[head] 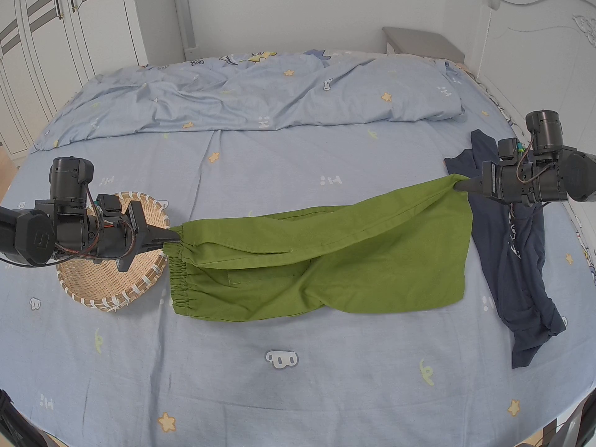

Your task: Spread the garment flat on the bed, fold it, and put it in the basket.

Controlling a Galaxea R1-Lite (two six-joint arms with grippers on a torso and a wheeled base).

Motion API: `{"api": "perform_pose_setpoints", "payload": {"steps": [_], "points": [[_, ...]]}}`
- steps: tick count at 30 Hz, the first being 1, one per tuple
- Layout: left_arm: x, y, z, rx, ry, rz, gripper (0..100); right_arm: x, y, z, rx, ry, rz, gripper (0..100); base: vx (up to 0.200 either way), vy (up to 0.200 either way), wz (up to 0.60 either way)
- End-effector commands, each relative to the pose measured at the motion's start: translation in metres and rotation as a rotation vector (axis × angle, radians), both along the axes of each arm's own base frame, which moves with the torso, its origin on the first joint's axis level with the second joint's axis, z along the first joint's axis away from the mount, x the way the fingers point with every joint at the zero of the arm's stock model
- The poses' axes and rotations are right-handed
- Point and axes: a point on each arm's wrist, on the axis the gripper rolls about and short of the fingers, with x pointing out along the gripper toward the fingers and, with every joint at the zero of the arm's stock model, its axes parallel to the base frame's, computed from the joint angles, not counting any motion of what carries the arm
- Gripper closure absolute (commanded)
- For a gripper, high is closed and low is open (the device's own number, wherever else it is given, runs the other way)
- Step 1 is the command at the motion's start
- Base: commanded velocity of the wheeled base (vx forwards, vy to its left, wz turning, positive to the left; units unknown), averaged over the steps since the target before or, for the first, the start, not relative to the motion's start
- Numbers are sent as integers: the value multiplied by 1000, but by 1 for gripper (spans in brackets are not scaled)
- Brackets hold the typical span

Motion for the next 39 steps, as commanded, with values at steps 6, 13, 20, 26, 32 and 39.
{"api": "perform_pose_setpoints", "payload": {"steps": [6,13,20,26,32,39], "points": [[15,-1,-9,1,22,-3,100,26,1,13,-16,14,-1,100,0,0,0],[13,-9,-11,2,31,-27,100,26,-8,20,-34,27,-18,100,0,0,0],[13,-9,-11,5,26,-22,100,26,-18,23,-39,48,-43,100,0,0,0],[14,-6,-10,8,22,-9,100,24,-14,10,-40,89,-30,100,0,0,0],[15,-5,-17,10,47,-6,100,36,-11,5,-47,84,-37,100,0,0,0],[17,-5,-22,11,71,-4,100,47,-12,-1,-51,85,-46,100,0,0,0]]}}
